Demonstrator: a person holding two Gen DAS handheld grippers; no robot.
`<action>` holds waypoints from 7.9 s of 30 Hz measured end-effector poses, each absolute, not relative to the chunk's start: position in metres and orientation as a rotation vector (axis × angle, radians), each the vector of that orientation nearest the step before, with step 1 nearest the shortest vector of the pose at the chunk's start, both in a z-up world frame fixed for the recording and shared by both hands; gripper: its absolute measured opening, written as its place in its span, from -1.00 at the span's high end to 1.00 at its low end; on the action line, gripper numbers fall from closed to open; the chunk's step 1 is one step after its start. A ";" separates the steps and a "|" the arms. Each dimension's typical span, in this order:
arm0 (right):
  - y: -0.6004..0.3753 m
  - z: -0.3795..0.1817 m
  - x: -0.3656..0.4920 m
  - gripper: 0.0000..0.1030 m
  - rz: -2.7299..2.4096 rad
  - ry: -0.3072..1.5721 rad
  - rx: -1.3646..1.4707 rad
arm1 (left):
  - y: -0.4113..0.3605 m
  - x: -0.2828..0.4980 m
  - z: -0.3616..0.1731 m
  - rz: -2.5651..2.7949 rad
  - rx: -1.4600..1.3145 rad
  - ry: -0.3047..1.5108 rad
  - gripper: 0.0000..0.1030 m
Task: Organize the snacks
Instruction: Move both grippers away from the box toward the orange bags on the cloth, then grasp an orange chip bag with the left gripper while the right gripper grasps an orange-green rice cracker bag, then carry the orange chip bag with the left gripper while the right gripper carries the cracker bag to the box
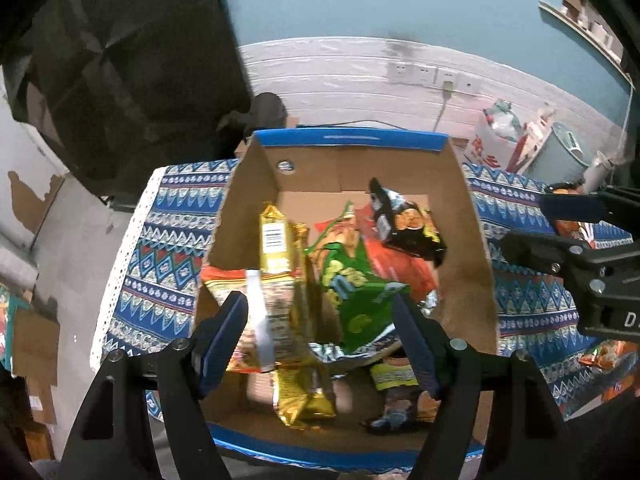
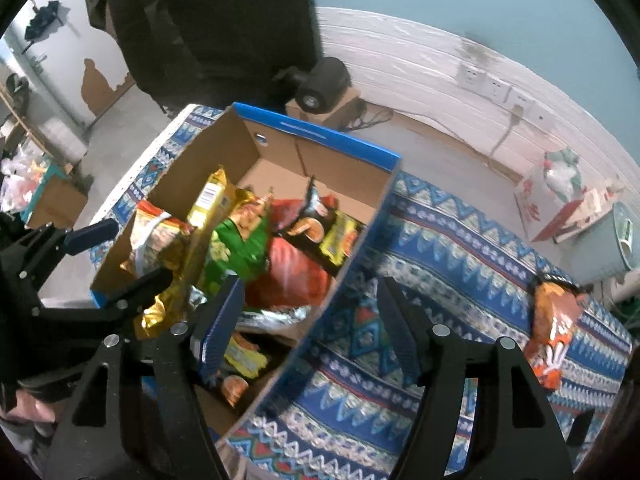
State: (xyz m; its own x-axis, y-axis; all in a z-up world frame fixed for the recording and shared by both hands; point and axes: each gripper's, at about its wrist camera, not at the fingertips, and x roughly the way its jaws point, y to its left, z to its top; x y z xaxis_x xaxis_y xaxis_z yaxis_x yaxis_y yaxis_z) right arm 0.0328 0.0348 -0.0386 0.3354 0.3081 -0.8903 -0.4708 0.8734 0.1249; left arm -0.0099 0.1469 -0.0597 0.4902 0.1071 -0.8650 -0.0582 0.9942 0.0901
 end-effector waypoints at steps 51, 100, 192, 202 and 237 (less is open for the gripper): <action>-0.268 -0.100 -0.137 -0.55 -0.073 1.227 0.286 | -0.103 -0.031 -0.093 -0.381 0.364 1.169 -0.48; -0.242 -0.197 -0.039 0.22 -0.072 1.422 0.036 | -0.115 0.016 -0.142 -0.320 0.326 1.305 -0.48; -0.216 -0.040 0.065 0.21 0.282 1.087 -0.148 | -0.104 0.078 -0.076 -0.167 0.173 1.104 0.18; -0.154 -0.016 0.064 0.21 0.389 1.039 -0.160 | -0.039 0.059 -0.051 -0.133 0.147 1.081 0.18; 0.075 -0.036 0.082 0.21 0.721 1.081 -0.264 | 0.194 0.005 -0.062 0.177 -0.118 1.080 0.17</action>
